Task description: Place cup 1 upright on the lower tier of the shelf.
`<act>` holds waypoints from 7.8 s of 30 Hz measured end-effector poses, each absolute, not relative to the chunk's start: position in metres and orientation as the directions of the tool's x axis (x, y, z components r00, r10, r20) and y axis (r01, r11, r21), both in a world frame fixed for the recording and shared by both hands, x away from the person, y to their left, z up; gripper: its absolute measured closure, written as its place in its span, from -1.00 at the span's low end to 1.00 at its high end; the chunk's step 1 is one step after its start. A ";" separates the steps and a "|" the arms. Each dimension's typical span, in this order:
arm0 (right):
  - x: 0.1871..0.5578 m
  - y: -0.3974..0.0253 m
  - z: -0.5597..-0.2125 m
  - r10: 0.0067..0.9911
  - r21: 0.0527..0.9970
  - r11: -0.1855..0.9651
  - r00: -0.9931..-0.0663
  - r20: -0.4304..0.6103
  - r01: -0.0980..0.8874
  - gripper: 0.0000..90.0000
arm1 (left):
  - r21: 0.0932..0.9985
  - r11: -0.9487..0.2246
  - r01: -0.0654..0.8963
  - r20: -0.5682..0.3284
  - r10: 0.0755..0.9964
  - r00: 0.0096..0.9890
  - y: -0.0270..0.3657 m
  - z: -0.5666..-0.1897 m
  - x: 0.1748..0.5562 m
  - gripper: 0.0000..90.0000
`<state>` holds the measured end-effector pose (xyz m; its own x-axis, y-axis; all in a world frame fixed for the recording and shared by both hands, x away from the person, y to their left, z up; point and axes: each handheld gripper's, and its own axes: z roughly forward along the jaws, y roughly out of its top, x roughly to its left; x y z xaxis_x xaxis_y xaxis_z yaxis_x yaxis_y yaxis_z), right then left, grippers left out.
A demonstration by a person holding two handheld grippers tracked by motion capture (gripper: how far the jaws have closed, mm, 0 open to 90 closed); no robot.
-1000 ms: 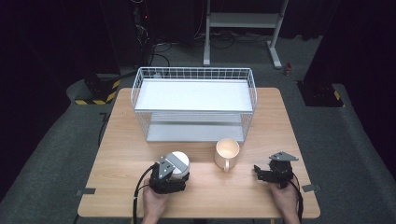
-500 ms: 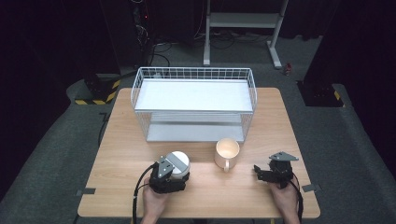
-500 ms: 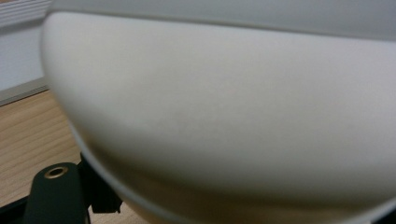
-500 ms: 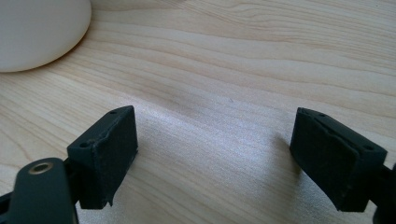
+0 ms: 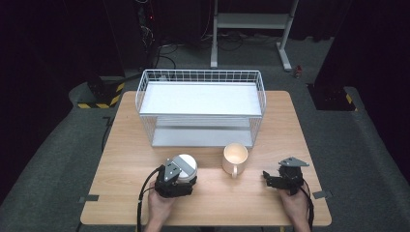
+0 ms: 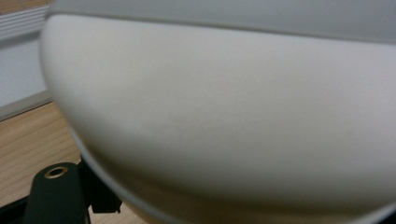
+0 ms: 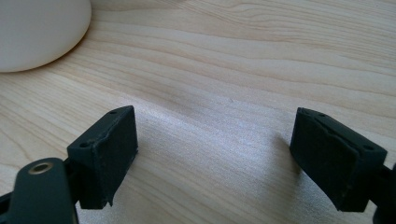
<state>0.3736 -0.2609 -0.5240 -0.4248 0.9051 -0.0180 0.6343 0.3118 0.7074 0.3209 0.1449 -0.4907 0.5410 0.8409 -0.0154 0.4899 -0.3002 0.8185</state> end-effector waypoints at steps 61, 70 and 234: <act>0.373 -0.261 -0.524 0.900 0.709 0.323 -0.436 -0.024 0.627 -0.67 | 0.807 -0.284 0.517 -0.012 0.869 0.495 0.146 -0.470 0.383 -0.58; 0.373 -0.261 -0.524 0.899 0.709 0.324 -0.437 -0.025 0.626 -0.67 | 0.812 -0.266 0.520 -0.022 0.875 0.483 0.146 -0.472 0.398 -0.58; 0.373 -0.260 -0.524 0.899 0.708 0.322 -0.437 -0.021 0.628 -0.67 | 0.787 -0.175 0.592 -0.029 0.948 0.318 0.155 -0.502 0.443 -0.15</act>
